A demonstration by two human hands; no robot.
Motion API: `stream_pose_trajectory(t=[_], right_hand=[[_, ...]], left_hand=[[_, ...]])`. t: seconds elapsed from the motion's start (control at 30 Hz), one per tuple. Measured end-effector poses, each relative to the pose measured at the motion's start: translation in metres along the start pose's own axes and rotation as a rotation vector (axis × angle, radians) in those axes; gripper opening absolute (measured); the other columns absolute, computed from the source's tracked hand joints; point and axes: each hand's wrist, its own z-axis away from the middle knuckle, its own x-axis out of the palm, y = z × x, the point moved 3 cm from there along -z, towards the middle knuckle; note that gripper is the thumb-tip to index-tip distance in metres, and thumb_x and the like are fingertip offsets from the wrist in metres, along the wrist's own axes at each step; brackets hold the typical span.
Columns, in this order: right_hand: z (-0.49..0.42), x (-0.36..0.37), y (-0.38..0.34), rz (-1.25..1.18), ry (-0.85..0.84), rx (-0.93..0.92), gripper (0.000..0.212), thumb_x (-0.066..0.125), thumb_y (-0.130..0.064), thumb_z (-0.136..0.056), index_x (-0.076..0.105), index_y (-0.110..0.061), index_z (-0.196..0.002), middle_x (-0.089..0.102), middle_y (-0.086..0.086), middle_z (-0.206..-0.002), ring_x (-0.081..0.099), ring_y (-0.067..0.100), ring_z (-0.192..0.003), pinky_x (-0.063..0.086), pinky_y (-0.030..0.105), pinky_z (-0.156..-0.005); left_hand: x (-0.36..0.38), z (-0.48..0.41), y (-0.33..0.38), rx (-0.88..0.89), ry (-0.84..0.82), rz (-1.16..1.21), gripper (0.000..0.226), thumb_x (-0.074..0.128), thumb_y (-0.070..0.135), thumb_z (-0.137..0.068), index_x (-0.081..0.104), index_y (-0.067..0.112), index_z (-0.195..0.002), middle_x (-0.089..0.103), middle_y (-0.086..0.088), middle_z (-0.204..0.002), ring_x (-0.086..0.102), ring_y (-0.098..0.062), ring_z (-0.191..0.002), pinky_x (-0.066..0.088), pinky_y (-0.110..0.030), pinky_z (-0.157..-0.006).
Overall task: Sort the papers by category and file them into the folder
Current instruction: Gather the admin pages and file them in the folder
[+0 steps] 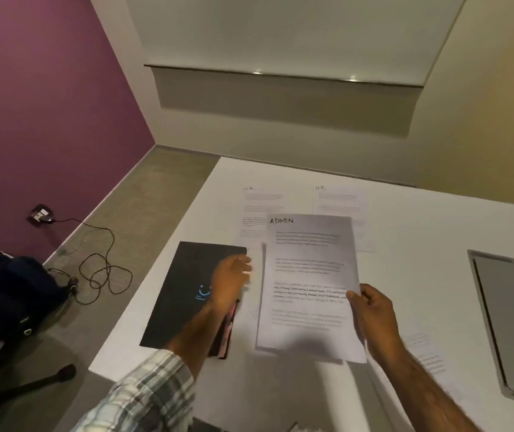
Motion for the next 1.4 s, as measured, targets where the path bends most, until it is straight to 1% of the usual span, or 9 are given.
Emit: stream_pose_trajectory(t=[0.17, 0.27, 0.37, 0.5, 0.8, 1.0, 1.23, 1.33, 1.4], right_hand=[[0.005, 0.035, 0.018, -0.010, 0.129, 0.100, 0.014, 0.065, -0.009, -0.094, 0.074, -0.014, -0.084, 0.076, 0.003, -0.079, 0.068, 0.023, -0.074, 0.052, 0.037, -0.076], [0.019, 0.051, 0.023, -0.052, 0.203, 0.153, 0.013, 0.063, -0.006, -0.096, 0.072, -0.009, -0.087, 0.074, 0.001, -0.075, 0.068, 0.018, -0.070, 0.053, 0.030, -0.069], [0.036, 0.063, 0.027, -0.037, 0.238, 0.192, 0.012, 0.059, -0.005, -0.098, 0.068, -0.002, -0.090, 0.072, -0.005, -0.068, 0.066, 0.005, -0.058, 0.051, 0.016, -0.053], [0.050, 0.068, 0.034, -0.049, 0.261, 0.228, 0.014, 0.060, -0.006, -0.098, 0.068, -0.002, -0.088, 0.073, 0.005, -0.077, 0.068, 0.015, -0.068, 0.052, 0.029, -0.068], [0.062, 0.066, 0.027, 0.062, 0.347, 0.199, 0.014, 0.059, -0.007, -0.099, 0.067, -0.004, -0.088, 0.068, 0.004, -0.076, 0.060, -0.005, -0.053, 0.044, 0.027, -0.062], [0.066, 0.065, 0.034, 0.077, 0.354, 0.220, 0.013, 0.062, -0.010, -0.098, 0.070, -0.010, -0.088, 0.072, 0.006, -0.082, 0.064, 0.017, -0.072, 0.047, 0.032, -0.069], [0.067, 0.068, 0.035, 0.051, 0.370, 0.251, 0.011, 0.062, -0.010, -0.098, 0.071, -0.006, -0.095, 0.074, 0.006, -0.086, 0.067, 0.020, -0.077, 0.049, 0.030, -0.067], [0.070, 0.071, 0.034, 0.037, 0.376, 0.261, 0.011, 0.061, -0.009, -0.098, 0.071, -0.005, -0.095, 0.075, 0.006, -0.086, 0.068, 0.020, -0.076, 0.050, 0.030, -0.066], [0.072, 0.072, 0.034, 0.028, 0.380, 0.268, 0.011, 0.061, -0.008, -0.099, 0.071, -0.005, -0.094, 0.074, 0.005, -0.086, 0.067, 0.018, -0.074, 0.050, 0.029, -0.065]], left_hand=[[-0.079, -0.047, -0.066, 0.109, 0.069, -0.643, 0.028, 0.059, 0.017, -0.099, 0.067, 0.007, -0.123, 0.067, -0.014, -0.123, 0.063, -0.031, -0.115, 0.047, -0.032, -0.094], [-0.091, -0.059, -0.096, 0.096, -0.053, -0.898, 0.060, 0.071, 0.039, -0.091, 0.050, 0.016, -0.142, 0.051, -0.010, -0.145, 0.052, -0.028, -0.132, 0.047, -0.040, -0.104], [-0.089, -0.066, -0.120, 0.072, -0.145, -1.164, 0.105, 0.062, 0.073, -0.082, 0.015, 0.020, -0.160, 0.012, -0.015, -0.168, 0.019, -0.036, -0.154, 0.023, -0.055, -0.121], [-0.077, -0.068, -0.136, 0.077, -0.172, -1.253, 0.122, 0.054, 0.083, -0.077, -0.006, 0.020, -0.161, -0.009, -0.016, -0.169, 0.000, -0.040, -0.156, 0.010, -0.062, -0.122], [-0.057, -0.073, -0.135, 0.251, -0.079, -1.210, 0.101, 0.069, 0.063, -0.081, 0.026, 0.011, -0.156, 0.026, -0.015, -0.163, 0.028, -0.041, -0.149, 0.033, -0.054, -0.119], [-0.050, -0.078, -0.132, 0.283, -0.097, -1.296, 0.089, 0.071, 0.056, -0.084, 0.039, 0.005, -0.149, 0.040, -0.019, -0.155, 0.041, -0.044, -0.139, 0.043, -0.053, -0.109], [-0.044, -0.085, -0.136, 0.308, -0.140, -1.398, 0.074, 0.066, 0.042, -0.089, 0.045, 0.002, -0.147, 0.045, -0.028, -0.150, 0.049, -0.055, -0.129, 0.051, -0.062, -0.099], [-0.034, -0.085, -0.134, 0.311, -0.185, -1.538, 0.075, 0.079, 0.038, -0.070, 0.062, 0.004, -0.135, 0.064, -0.032, -0.129, 0.066, -0.053, -0.108, 0.060, -0.054, -0.083], [-0.025, -0.086, -0.131, 0.306, -0.220, -1.586, 0.075, 0.071, 0.036, -0.080, 0.051, 0.003, -0.145, 0.059, -0.035, -0.133, 0.063, -0.053, -0.113, 0.058, -0.053, -0.090]])
